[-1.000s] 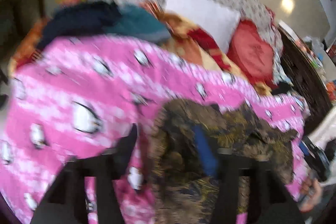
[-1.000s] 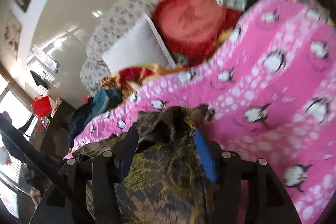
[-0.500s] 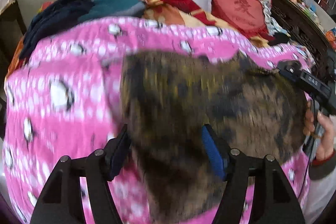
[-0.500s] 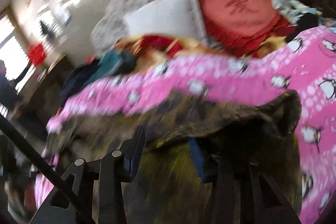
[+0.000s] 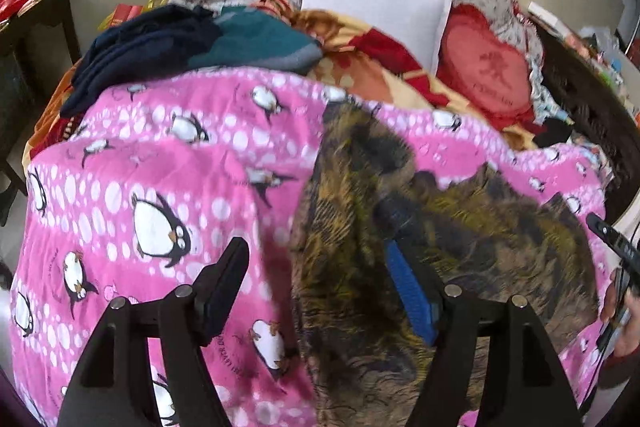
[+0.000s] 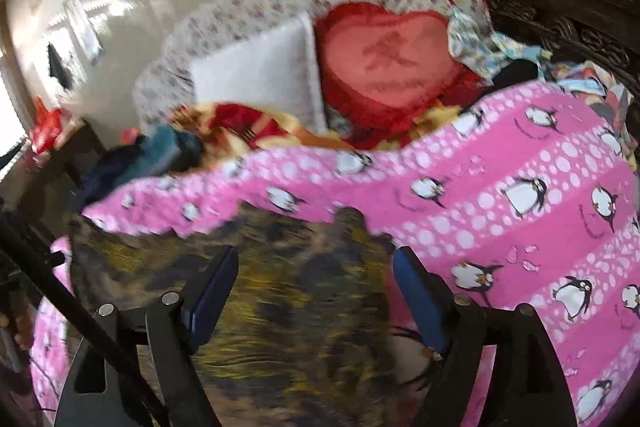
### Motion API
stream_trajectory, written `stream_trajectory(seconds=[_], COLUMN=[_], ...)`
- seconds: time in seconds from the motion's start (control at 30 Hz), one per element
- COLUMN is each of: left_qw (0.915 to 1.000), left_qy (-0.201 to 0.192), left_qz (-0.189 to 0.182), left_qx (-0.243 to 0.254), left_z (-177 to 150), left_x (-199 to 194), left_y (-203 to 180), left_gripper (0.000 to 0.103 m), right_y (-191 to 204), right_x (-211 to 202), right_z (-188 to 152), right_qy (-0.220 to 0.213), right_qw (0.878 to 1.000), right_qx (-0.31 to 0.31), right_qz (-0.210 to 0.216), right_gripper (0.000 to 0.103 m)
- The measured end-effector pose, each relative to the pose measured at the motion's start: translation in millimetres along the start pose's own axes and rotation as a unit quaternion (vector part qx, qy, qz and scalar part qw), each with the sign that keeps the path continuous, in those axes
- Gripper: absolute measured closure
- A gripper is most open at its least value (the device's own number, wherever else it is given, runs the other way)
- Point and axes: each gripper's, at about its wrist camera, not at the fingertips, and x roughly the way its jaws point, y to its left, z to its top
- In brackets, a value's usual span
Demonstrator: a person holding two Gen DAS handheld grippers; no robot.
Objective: Fold small clothes
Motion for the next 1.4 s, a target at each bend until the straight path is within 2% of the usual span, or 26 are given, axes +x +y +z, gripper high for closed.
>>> stream_trajectory(seconds=[0.1, 0.17, 0.23, 0.27, 0.3, 0.33, 0.4, 0.5, 0.6, 0.7, 0.73, 0.77, 0.8, 0.83, 0.87, 0.9, 0.93, 1.0, 1.13, 1.23, 1.3, 1.33, 1.4], left_qw=[1.0000, 0.9999, 0.9998, 0.9995, 0.9992, 0.9993, 0.9997, 0.9992, 0.9978, 0.9981, 0.9980, 0.9977, 0.9977, 0.9982, 0.9984, 0.9982, 0.9975, 0.9974, 0.9989, 0.9989, 0.9985, 0.9986, 0.9989], left_qy=[-0.002, -0.004, -0.006, -0.012, -0.013, -0.003, -0.012, -0.024, -0.018, -0.021, -0.024, -0.030, -0.033, -0.036, -0.042, -0.052, -0.062, -0.065, -0.035, 0.004, 0.031, 0.036, 0.029], left_qz=[0.002, -0.009, 0.002, 0.014, 0.019, 0.022, 0.017, 0.030, 0.062, 0.056, 0.055, 0.057, 0.056, 0.043, 0.032, 0.025, 0.028, 0.020, -0.002, 0.011, 0.016, 0.014, 0.015], left_qx=[-0.009, -0.003, 0.016, 0.026, 0.031, 0.030, 0.012, 0.009, 0.017, 0.015, 0.018, 0.020, 0.020, 0.020, 0.020, 0.018, 0.020, 0.026, 0.030, 0.045, 0.041, 0.035, 0.033], left_z=[4.8, 11.4, 18.6, 23.0, 27.2, 34.7, 43.3, 49.6, 44.6, 37.7, 34.3, 29.4, 24.1, 18.0, 12.4, 5.0, -6.9, -26.3, -72.2, -104.5, -114.1, -117.2, -119.0], left_x=[11.6, 18.6, 26.5, 29.8, 33.0, 37.9, 37.0, 38.1, 50.1, 45.1, 38.7, 29.3, 19.9, 9.9, 1.9, -7.4, -18.8, -30.1, -33.5, -12.3, 2.8, 6.5, 0.4], left_y=[1.4, -4.1, -14.2, -19.0, -22.2, -23.5, -19.0, -17.3, -18.1, -15.9, -15.6, -15.1, -14.8, -14.7, -14.4, -14.9, -17.2, -22.5, -31.0, -40.8, -42.1, -41.3, -40.8], left_gripper=[0.032, 0.032, 0.034, 0.054, 0.088, 0.095, 0.095, 0.095, 0.095, 0.094, 0.093, 0.085, 0.068, 0.059, 0.046, 0.041, 0.040, 0.037, 0.037, 0.036, 0.036, 0.036, 0.036], right_y=[-6.9, -3.1, 4.7, 7.4, 9.4, 11.2, 11.1, 0.4, -1.4, 0.5, -0.5, -2.0, -1.9, -2.6, -0.2, 5.5, 12.9, 28.0, 42.0, 31.2, 17.5, 12.0, -2.3], right_x=[27.5, 45.4, 59.8, 63.2, 61.6, 58.0, 44.9, 36.8, 56.2, 77.2, 73.3, 64.2, 47.9, 37.5, 21.9, 1.4, -12.7, -34.4, -53.8, -50.6, -30.0, -24.3, -30.4], right_z=[-3.6, -3.6, -3.0, -1.3, 1.5, 4.2, 13.8, 24.0, 20.7, 12.7, 10.5, 9.1, 8.4, 7.9, 6.7, 2.8, -2.4, -19.9, -65.2, -97.9, -113.0, -117.1, -118.8], right_qy=[0.039, 0.058, 0.073, 0.074, 0.064, 0.052, 0.014, -0.021, -0.011, 0.022, 0.021, 0.012, 0.002, -0.004, -0.013, -0.025, -0.027, -0.021, 0.013, 0.041, 0.082, 0.093, 0.090], right_qw=[0.999, 0.998, 0.997, 0.996, 0.997, 0.997, 0.999, 1.000, 0.999, 0.996, 0.996, 0.997, 0.997, 0.998, 0.998, 0.998, 0.998, 0.997, 0.995, 0.995, 0.991, 0.989, 0.993], right_qx=[0.009, -0.004, -0.035, -0.042, -0.044, -0.048, -0.041, -0.003, 0.005, -0.008, -0.005, 0.000, 0.005, 0.005, 0.003, -0.009, -0.025, -0.058, -0.093, -0.084, -0.080, -0.076, -0.043], right_qz=[0.003, -0.002, -0.021, -0.027, -0.029, -0.030, -0.023, -0.023, -0.044, -0.083, -0.083, -0.079, -0.073, -0.069, -0.061, -0.053, -0.049, -0.041, -0.029, -0.036, -0.074, -0.081, -0.063], right_gripper=[0.019, 0.026, 0.090, 0.090, 0.090, 0.091, 0.092, 0.092, 0.092, 0.087, 0.084, 0.076, 0.070, 0.059, 0.054, 0.050, 0.050, 0.050, 0.050, 0.050, 0.051, 0.053, 0.054])
